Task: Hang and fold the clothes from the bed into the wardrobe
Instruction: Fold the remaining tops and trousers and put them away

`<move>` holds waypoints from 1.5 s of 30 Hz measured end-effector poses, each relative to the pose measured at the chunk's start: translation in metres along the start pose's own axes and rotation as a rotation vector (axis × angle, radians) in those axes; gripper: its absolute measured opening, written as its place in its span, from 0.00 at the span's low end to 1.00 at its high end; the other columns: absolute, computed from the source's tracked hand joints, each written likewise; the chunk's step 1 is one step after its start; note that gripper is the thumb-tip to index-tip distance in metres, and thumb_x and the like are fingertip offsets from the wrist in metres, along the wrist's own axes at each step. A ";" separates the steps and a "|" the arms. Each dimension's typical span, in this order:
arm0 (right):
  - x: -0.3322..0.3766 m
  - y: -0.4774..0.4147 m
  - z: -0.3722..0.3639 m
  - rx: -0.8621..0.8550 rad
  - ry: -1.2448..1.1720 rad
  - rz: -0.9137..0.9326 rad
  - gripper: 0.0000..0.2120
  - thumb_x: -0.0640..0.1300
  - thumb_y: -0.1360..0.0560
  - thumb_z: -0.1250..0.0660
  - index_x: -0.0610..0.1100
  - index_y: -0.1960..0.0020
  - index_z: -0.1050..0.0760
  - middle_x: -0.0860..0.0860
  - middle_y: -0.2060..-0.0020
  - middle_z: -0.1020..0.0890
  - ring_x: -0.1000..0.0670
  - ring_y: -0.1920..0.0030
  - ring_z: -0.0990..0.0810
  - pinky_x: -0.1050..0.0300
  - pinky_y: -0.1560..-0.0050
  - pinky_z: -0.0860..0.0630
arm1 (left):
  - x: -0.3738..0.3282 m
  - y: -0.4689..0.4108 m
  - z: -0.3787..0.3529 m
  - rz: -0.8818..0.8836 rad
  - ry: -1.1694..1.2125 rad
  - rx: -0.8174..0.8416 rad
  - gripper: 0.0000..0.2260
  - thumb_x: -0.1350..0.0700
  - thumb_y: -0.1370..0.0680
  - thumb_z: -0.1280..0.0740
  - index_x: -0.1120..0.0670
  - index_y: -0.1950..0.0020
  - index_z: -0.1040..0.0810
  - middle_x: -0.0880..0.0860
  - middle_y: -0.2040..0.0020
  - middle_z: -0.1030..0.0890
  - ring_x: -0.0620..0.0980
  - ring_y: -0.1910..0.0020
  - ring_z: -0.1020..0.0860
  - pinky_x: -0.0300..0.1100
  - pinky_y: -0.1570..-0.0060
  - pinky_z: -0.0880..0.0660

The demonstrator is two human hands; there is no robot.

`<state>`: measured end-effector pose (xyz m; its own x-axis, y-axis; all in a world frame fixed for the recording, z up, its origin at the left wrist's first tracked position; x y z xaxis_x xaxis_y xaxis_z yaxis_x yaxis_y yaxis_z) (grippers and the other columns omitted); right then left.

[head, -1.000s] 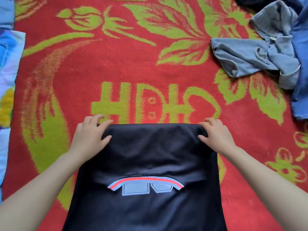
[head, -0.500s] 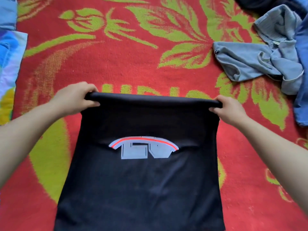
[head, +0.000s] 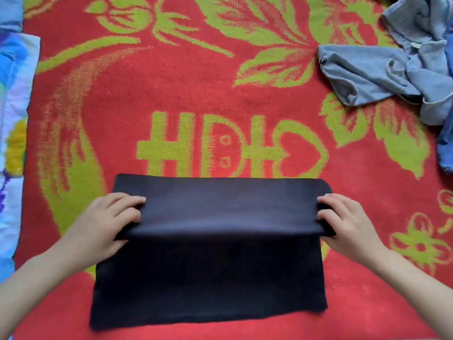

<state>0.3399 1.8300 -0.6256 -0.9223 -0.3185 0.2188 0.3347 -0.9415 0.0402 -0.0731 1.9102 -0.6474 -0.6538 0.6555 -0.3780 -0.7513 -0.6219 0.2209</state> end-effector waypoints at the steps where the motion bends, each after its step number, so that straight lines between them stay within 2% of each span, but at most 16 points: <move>1: 0.008 0.013 -0.013 0.092 0.045 0.031 0.18 0.44 0.39 0.30 0.44 0.53 0.33 0.42 0.46 0.28 0.40 0.45 0.28 0.45 0.50 0.28 | -0.006 0.011 -0.019 0.014 -0.030 0.064 0.34 0.58 0.54 0.21 0.51 0.53 0.32 0.57 0.43 0.22 0.57 0.46 0.29 0.50 0.50 0.33; 4: 0.023 0.043 -0.065 0.515 0.109 -0.008 0.35 0.51 0.56 0.19 0.43 0.55 0.31 0.38 0.45 0.23 0.39 0.43 0.28 0.46 0.48 0.34 | -0.013 0.031 -0.066 0.150 -0.085 0.212 0.40 0.59 0.61 0.20 0.52 0.54 0.33 0.61 0.41 0.23 0.60 0.43 0.30 0.52 0.49 0.36; 7: 0.035 0.052 -0.091 0.704 0.230 -0.002 0.28 0.63 0.50 0.22 0.44 0.62 0.23 0.39 0.51 0.18 0.39 0.51 0.19 0.48 0.55 0.26 | -0.018 0.039 -0.090 0.229 -0.191 0.306 0.26 0.44 0.46 0.23 0.55 0.55 0.25 0.64 0.38 0.25 0.62 0.40 0.31 0.58 0.45 0.37; 9: 0.037 0.039 -0.087 0.570 0.236 0.026 0.22 0.65 0.35 0.35 0.45 0.66 0.23 0.44 0.60 0.19 0.42 0.59 0.19 0.52 0.63 0.25 | -0.021 0.033 -0.086 0.255 -0.221 0.207 0.23 0.37 0.30 0.40 0.57 0.59 0.21 0.63 0.41 0.22 0.60 0.42 0.29 0.58 0.45 0.36; 11: 0.031 0.016 -0.071 0.402 0.182 -0.036 0.21 0.60 0.30 0.43 0.44 0.66 0.25 0.46 0.65 0.21 0.42 0.63 0.20 0.51 0.67 0.26 | -0.023 0.016 -0.063 0.280 -0.215 0.019 0.24 0.41 0.25 0.46 0.58 0.58 0.20 0.62 0.45 0.20 0.59 0.46 0.26 0.56 0.47 0.32; 14: 0.011 -0.017 -0.054 0.279 0.216 -0.190 0.13 0.49 0.32 0.34 0.39 0.57 0.21 0.40 0.55 0.20 0.38 0.56 0.19 0.49 0.66 0.23 | -0.010 -0.023 -0.034 0.344 -0.257 -0.133 0.19 0.49 0.27 0.41 0.59 0.43 0.22 0.63 0.38 0.25 0.60 0.41 0.28 0.55 0.48 0.30; 16: -0.006 -0.029 -0.058 0.384 0.243 -0.337 0.24 0.45 0.32 0.28 0.37 0.39 0.26 0.38 0.40 0.24 0.38 0.40 0.24 0.45 0.52 0.23 | 0.005 -0.050 -0.027 0.439 -0.252 0.002 0.27 0.54 0.27 0.34 0.58 0.29 0.32 0.62 0.28 0.35 0.61 0.31 0.36 0.58 0.39 0.34; 19: -0.020 -0.027 -0.072 0.599 0.242 -0.517 0.31 0.48 0.23 0.39 0.43 0.25 0.47 0.46 0.29 0.36 0.45 0.28 0.39 0.49 0.32 0.40 | 0.018 -0.068 -0.039 0.533 -0.272 0.369 0.34 0.54 0.23 0.38 0.50 0.22 0.54 0.52 0.24 0.43 0.53 0.25 0.48 0.59 0.29 0.50; 24: -0.025 -0.038 -0.061 0.475 0.309 -0.498 0.10 0.44 0.23 0.42 0.44 0.45 0.25 0.47 0.45 0.22 0.44 0.41 0.30 0.51 0.41 0.40 | 0.027 -0.073 -0.028 0.434 -0.328 0.354 0.14 0.52 0.23 0.38 0.50 0.38 0.27 0.50 0.42 0.23 0.51 0.38 0.28 0.49 0.32 0.42; 27: -0.037 -0.047 -0.036 0.416 0.251 -0.541 0.05 0.43 0.24 0.39 0.44 0.57 0.27 0.45 0.52 0.22 0.42 0.45 0.29 0.51 0.48 0.39 | 0.034 -0.069 -0.001 0.460 -0.187 0.244 0.09 0.52 0.23 0.35 0.53 0.45 0.22 0.52 0.47 0.22 0.55 0.44 0.24 0.45 0.52 0.30; 30: -0.045 -0.060 -0.004 0.288 0.077 -0.519 0.16 0.41 0.24 0.37 0.47 0.68 0.38 0.47 0.61 0.28 0.43 0.51 0.30 0.51 0.53 0.42 | 0.041 -0.060 0.034 0.475 0.034 0.029 0.08 0.57 0.25 0.32 0.57 0.47 0.21 0.54 0.53 0.22 0.57 0.49 0.24 0.47 0.59 0.30; 33: -0.046 -0.061 0.023 0.147 -0.055 -0.421 0.11 0.36 0.26 0.34 0.44 0.66 0.31 0.49 0.66 0.27 0.43 0.56 0.28 0.52 0.55 0.39 | 0.029 -0.041 0.062 0.299 0.093 -0.176 0.05 0.61 0.27 0.29 0.55 0.53 0.21 0.44 0.65 0.30 0.53 0.63 0.27 0.45 0.66 0.32; 36: -0.031 -0.043 0.039 0.020 -0.108 -0.262 0.02 0.37 0.29 0.35 0.39 0.59 0.24 0.45 0.62 0.19 0.39 0.56 0.20 0.45 0.55 0.27 | 0.006 -0.007 0.067 0.140 0.098 -0.218 0.05 0.52 0.29 0.36 0.47 0.55 0.29 0.45 0.65 0.39 0.47 0.66 0.33 0.42 0.71 0.34; 40: 0.013 0.012 0.036 -0.121 0.031 0.023 0.05 0.41 0.27 0.40 0.43 0.53 0.28 0.42 0.54 0.17 0.43 0.48 0.22 0.48 0.51 0.28 | -0.024 0.052 0.024 0.059 -0.031 -0.160 0.08 0.51 0.33 0.41 0.50 0.56 0.33 0.49 0.65 0.31 0.50 0.63 0.33 0.43 0.67 0.40; 42: 0.030 0.044 0.015 -0.069 0.120 0.106 0.04 0.43 0.26 0.42 0.44 0.52 0.30 0.41 0.53 0.17 0.43 0.46 0.24 0.49 0.49 0.32 | -0.041 0.073 -0.013 0.036 -0.115 -0.092 0.08 0.52 0.35 0.42 0.50 0.58 0.35 0.52 0.68 0.29 0.52 0.65 0.33 0.46 0.67 0.42; 45: 0.039 0.084 -0.038 0.241 0.225 0.131 0.10 0.47 0.33 0.35 0.45 0.53 0.30 0.40 0.50 0.17 0.42 0.46 0.21 0.47 0.48 0.34 | -0.064 0.091 -0.074 0.059 -0.183 0.087 0.13 0.52 0.38 0.32 0.51 0.60 0.34 0.51 0.69 0.30 0.55 0.71 0.27 0.46 0.69 0.39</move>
<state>0.3244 1.7342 -0.6509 -0.8790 -0.4765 0.0185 0.4643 -0.8463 0.2613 -0.0931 1.7796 -0.6696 -0.6962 0.6910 -0.1945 -0.7112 -0.6271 0.3178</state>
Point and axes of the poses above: each hand's wrist, its own y-axis away from the middle knuckle, its own z-axis out of the back of the hand, x = y × z, the point moved 6 cm from there along -y, towards the middle knuckle
